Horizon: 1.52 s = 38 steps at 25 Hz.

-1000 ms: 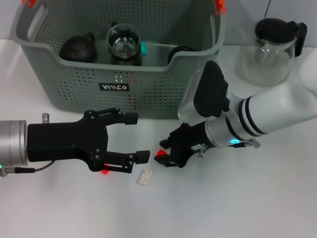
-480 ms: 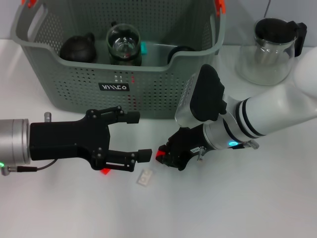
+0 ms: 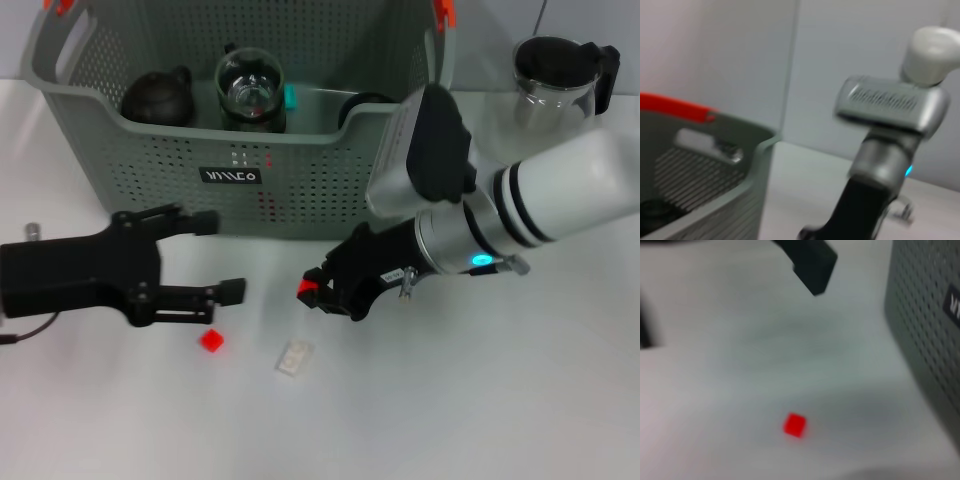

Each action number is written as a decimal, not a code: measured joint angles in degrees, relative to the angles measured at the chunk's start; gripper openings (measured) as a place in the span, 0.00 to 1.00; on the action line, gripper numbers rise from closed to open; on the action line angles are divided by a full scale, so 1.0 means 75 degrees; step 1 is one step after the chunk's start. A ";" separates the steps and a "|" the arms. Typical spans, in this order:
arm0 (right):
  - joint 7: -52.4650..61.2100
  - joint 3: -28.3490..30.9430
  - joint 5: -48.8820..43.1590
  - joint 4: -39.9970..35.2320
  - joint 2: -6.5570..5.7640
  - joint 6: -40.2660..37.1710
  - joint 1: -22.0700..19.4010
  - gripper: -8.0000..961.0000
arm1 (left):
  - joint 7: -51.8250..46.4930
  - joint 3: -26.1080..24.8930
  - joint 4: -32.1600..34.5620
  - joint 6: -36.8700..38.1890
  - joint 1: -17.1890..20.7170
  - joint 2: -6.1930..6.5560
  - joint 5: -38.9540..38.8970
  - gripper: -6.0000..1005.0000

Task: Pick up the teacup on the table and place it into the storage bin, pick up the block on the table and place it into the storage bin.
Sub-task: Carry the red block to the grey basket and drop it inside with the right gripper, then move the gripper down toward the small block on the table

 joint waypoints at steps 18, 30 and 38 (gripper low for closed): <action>0.1712 0.4337 -0.0480 -0.3275 -0.0016 -0.2203 0.0843 0.22 | 0.0241 -0.0876 -0.0027 0.0030 0.0344 -0.0036 0.0293 0.94; 0.1227 0.4673 -0.0606 -0.2954 -0.0003 -0.2555 0.0847 0.46 | 0.0241 -0.0872 -0.0010 0.0077 0.0353 -0.0033 0.0380 0.94; 0.0355 0.4448 -0.0205 -0.2855 -0.0026 -0.4496 0.0105 0.78 | 0.0241 -0.0911 0.0003 0.0233 0.0333 0.0002 0.0385 0.94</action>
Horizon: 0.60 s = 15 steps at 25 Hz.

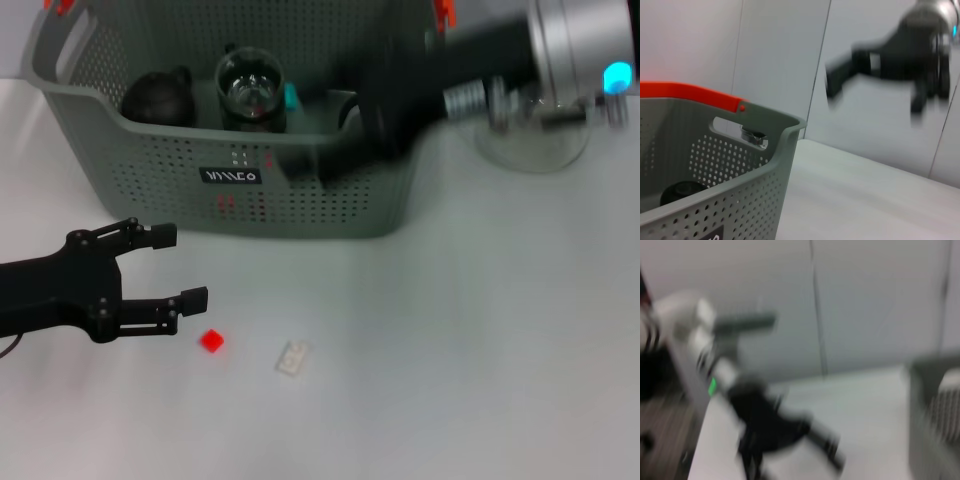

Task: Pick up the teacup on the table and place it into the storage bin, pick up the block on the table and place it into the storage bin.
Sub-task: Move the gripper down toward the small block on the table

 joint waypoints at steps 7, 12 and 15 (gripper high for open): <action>-0.0160 -0.1535 -0.0999 0.0869 0.0058 0.0338 -0.0356 0.97 | 0.0041 -0.0001 -0.0002 -0.0001 -0.0056 0.0026 0.0123 0.94; -0.0128 -0.2929 -0.0942 0.1622 0.0118 0.1635 -0.0222 0.96 | 0.0044 0.0032 -0.0021 -0.0002 -0.0169 0.0024 0.0127 0.94; -0.0064 -0.3965 -0.0636 0.1916 0.0150 0.2598 -0.0166 0.96 | 0.0045 0.0035 -0.0047 -0.0001 -0.0215 0.0021 0.0127 0.94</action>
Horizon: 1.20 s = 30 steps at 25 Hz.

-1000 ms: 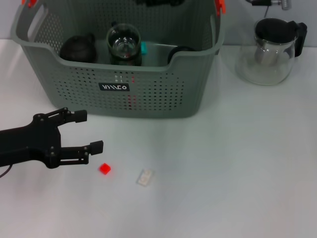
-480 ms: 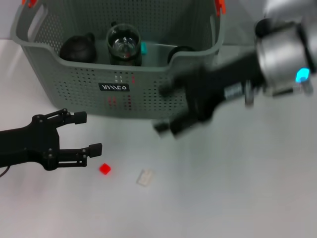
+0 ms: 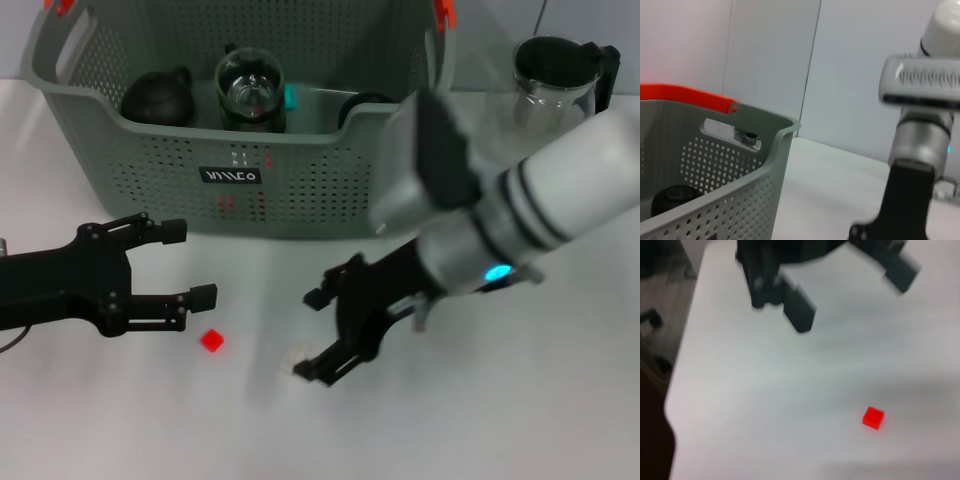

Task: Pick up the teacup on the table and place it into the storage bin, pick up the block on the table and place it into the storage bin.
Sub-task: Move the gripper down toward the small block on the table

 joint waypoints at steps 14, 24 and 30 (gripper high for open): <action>0.1064 -0.2579 0.0657 0.0294 0.0014 0.2672 -0.0046 0.92 | 0.0024 0.0011 -0.0035 -0.0071 0.0002 -0.0036 0.0000 0.94; 0.1274 -0.2823 0.0671 0.0347 0.0044 0.2873 -0.0067 0.90 | 0.0038 0.0011 -0.0037 -0.0082 -0.0009 -0.0036 -0.0001 0.94; 0.1398 -0.2894 0.0671 0.0369 0.0043 0.2919 -0.0034 0.75 | 0.0038 0.0011 -0.0037 -0.0096 -0.0020 -0.0046 -0.0001 0.94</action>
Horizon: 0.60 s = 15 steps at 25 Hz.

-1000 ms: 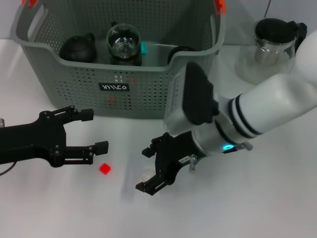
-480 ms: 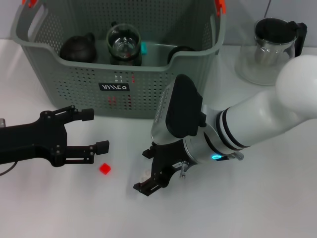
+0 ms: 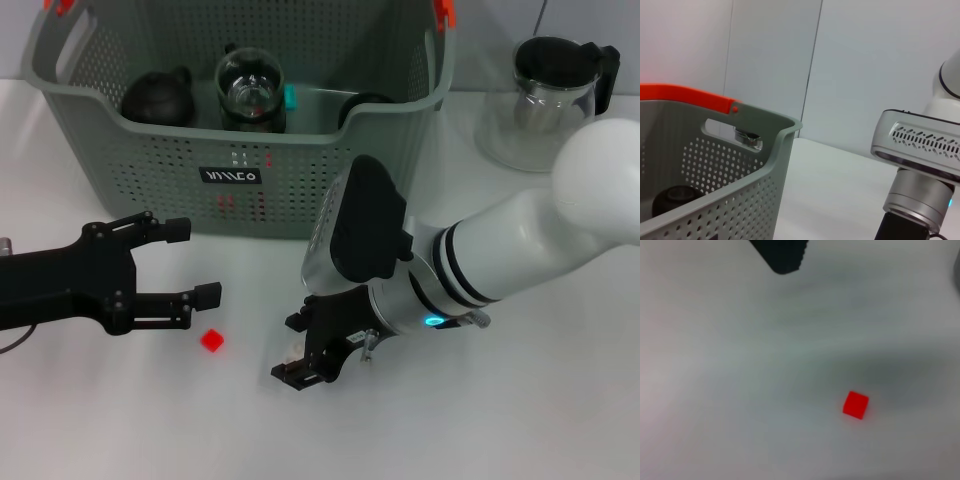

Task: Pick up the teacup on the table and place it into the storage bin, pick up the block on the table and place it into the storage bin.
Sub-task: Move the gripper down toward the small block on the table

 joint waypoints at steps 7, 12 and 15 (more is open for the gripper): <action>0.0014 -0.0136 -0.0001 0.0008 0.0000 0.0077 0.0021 0.71 | 0.0005 0.0000 0.0000 0.0000 -0.0011 -0.0002 0.0000 0.94; 0.0032 -0.0164 -0.0002 0.0070 0.0016 0.0083 0.0029 0.71 | 0.0014 0.0000 0.0000 -0.0012 -0.0011 -0.0003 -0.0005 0.94; 0.0131 -0.0220 -0.0016 0.0092 0.0021 0.0104 0.0034 0.68 | 0.0020 0.0000 0.0000 -0.0022 -0.0012 -0.0003 -0.0011 0.94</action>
